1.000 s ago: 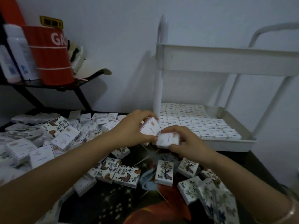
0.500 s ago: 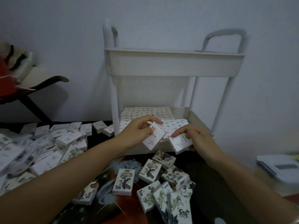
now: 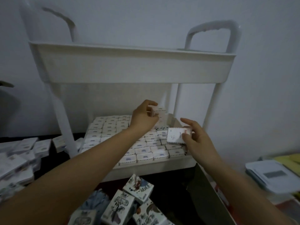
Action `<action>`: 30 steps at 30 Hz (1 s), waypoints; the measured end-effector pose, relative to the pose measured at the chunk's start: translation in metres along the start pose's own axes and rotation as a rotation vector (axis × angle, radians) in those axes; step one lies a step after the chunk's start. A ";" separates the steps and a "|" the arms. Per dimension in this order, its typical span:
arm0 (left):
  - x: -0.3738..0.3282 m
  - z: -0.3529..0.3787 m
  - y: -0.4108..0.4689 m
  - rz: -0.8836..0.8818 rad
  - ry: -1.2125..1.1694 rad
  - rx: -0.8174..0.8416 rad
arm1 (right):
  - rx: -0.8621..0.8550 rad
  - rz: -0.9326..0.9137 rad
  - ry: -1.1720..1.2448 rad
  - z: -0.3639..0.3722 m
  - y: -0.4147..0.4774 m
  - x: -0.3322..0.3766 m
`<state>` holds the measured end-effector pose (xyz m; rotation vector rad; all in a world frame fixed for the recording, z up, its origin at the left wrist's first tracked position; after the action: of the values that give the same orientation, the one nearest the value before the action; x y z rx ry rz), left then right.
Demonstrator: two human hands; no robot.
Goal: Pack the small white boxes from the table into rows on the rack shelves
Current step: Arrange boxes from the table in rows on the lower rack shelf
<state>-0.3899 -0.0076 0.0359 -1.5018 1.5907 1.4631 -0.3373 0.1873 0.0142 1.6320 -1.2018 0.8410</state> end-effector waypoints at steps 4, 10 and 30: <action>0.016 0.026 0.024 0.020 0.062 0.053 | -0.079 -0.017 -0.060 0.001 0.016 -0.008; 0.051 0.037 0.029 0.000 0.266 0.222 | -0.151 -0.174 -0.174 0.000 0.028 -0.008; 0.052 0.020 0.011 0.481 0.715 0.260 | 0.233 0.018 -0.705 0.053 0.142 -0.007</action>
<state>-0.4199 -0.0114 -0.0118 -1.6522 2.5941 0.8940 -0.4752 0.1244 0.0278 2.2110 -1.6358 0.4222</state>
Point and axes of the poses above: each hand's wrist, its own y-axis towards the middle knuckle, its own z-axis out of the palm, x = y × z, the point moved 3 cm from there along y, towards the middle knuckle, and after that the axes turned 1 degree about -y, right-handed, at the moved point
